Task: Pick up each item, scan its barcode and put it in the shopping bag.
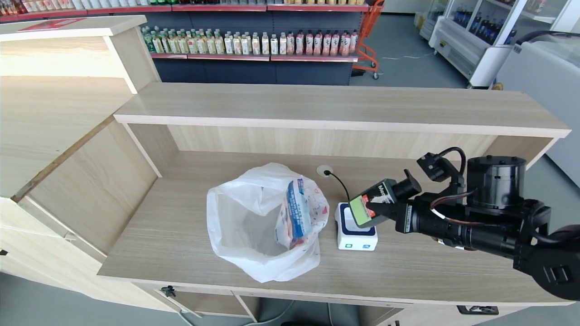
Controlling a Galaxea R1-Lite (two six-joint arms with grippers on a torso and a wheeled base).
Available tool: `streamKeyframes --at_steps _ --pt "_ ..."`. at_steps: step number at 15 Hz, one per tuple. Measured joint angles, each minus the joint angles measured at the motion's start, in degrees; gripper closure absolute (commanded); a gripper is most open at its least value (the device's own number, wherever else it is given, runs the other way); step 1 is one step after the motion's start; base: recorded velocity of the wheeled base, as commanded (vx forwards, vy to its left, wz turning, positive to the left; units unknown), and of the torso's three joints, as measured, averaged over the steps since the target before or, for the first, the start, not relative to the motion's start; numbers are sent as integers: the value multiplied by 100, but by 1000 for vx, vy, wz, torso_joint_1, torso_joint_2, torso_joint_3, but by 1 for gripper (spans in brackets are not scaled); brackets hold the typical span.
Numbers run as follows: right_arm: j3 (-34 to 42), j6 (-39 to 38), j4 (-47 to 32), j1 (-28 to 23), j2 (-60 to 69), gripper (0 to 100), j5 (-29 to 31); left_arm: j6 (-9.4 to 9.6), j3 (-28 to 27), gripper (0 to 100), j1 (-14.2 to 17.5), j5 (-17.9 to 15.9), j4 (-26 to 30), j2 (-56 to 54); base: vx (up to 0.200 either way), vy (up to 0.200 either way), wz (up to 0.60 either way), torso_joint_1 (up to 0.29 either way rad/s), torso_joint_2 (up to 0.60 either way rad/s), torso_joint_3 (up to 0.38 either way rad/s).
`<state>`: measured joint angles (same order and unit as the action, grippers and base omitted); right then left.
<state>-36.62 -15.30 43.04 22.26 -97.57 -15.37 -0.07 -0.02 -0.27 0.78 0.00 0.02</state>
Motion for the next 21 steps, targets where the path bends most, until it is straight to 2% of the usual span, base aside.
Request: streamKeyframes --at_steps 5,11,16,21 --pt "-161 233 -5 76 -207 100 10 7 2 0 2 0 -2 0 0 0 0 0 0 0" --pt "-751 690 1 67 -1325 100 255 7 2 0 5 0 0 0 0 0 0 0 0 0" --pt "-1206 1006 649 127 -2149 100 240 7 2 0 0 0 0 0 0 0 0 0 0 0" --pt "-1490 1011 705 367 -2519 100 145 7 2 0 0 0 0 0 0 0 0 0 0 0"
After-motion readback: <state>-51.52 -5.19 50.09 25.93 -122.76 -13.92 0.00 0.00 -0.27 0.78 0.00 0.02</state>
